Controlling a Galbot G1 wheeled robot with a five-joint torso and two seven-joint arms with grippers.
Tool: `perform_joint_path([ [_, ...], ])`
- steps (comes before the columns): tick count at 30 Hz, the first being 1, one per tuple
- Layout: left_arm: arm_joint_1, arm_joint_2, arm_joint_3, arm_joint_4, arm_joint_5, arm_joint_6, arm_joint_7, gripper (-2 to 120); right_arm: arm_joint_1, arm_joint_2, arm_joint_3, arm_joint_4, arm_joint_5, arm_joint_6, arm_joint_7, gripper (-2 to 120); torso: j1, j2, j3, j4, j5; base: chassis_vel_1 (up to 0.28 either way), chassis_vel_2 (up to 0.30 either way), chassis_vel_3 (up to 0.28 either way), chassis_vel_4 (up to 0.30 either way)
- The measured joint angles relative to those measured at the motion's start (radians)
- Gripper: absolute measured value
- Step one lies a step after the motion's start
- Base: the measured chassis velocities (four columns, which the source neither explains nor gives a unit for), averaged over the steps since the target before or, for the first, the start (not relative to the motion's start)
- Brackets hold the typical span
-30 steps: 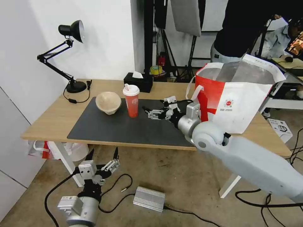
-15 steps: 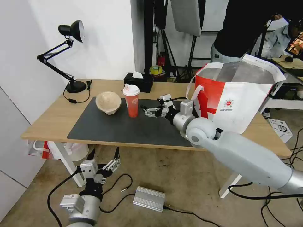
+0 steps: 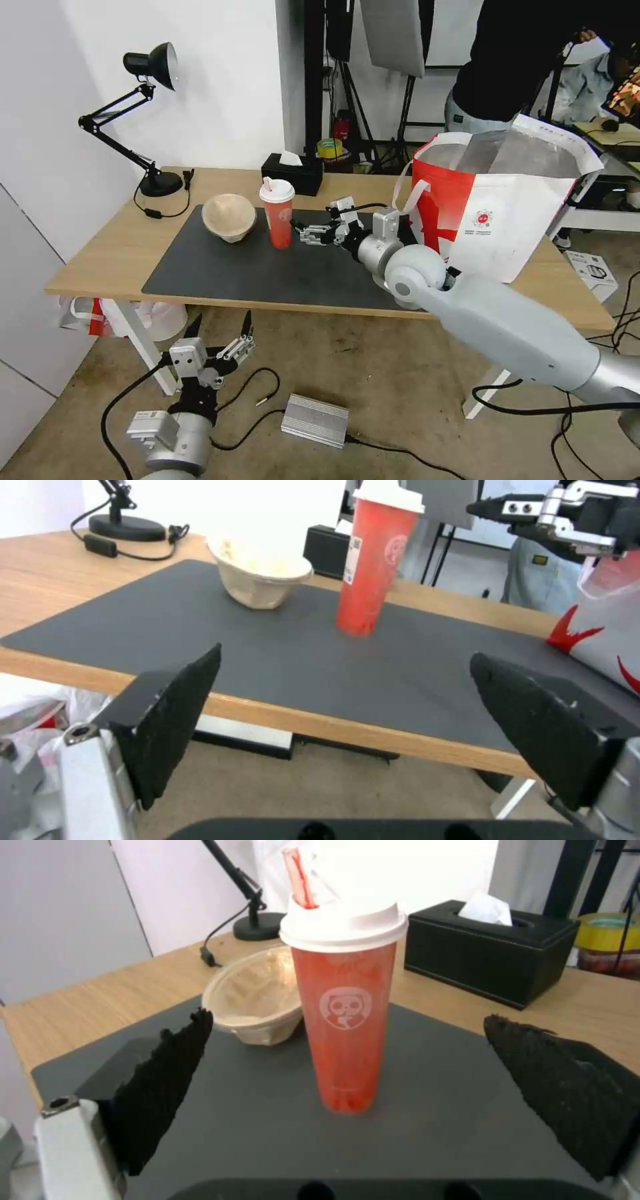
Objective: Pick up the trash from the table and place it into the takeout bag.
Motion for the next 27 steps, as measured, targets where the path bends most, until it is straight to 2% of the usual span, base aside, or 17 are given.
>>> perform_joint_path([
  [12,-0.001,0.006,0.002,0.005,0.002,-0.001,0.0,100,0.013,0.009,-0.011,-0.002,0.007,-0.016,0.0,100,0.0,0.0,0.0,0.0,0.0,0.0,0.0,0.0,0.0],
  [27,-0.001,0.003,0.005,0.008,0.005,-0.006,0.0,100,0.062,0.062,-0.038,-0.087,0.008,-0.023,-0.023,100,0.0,0.0,0.0,0.0,0.0,0.0,0.0,0.0,0.0],
])
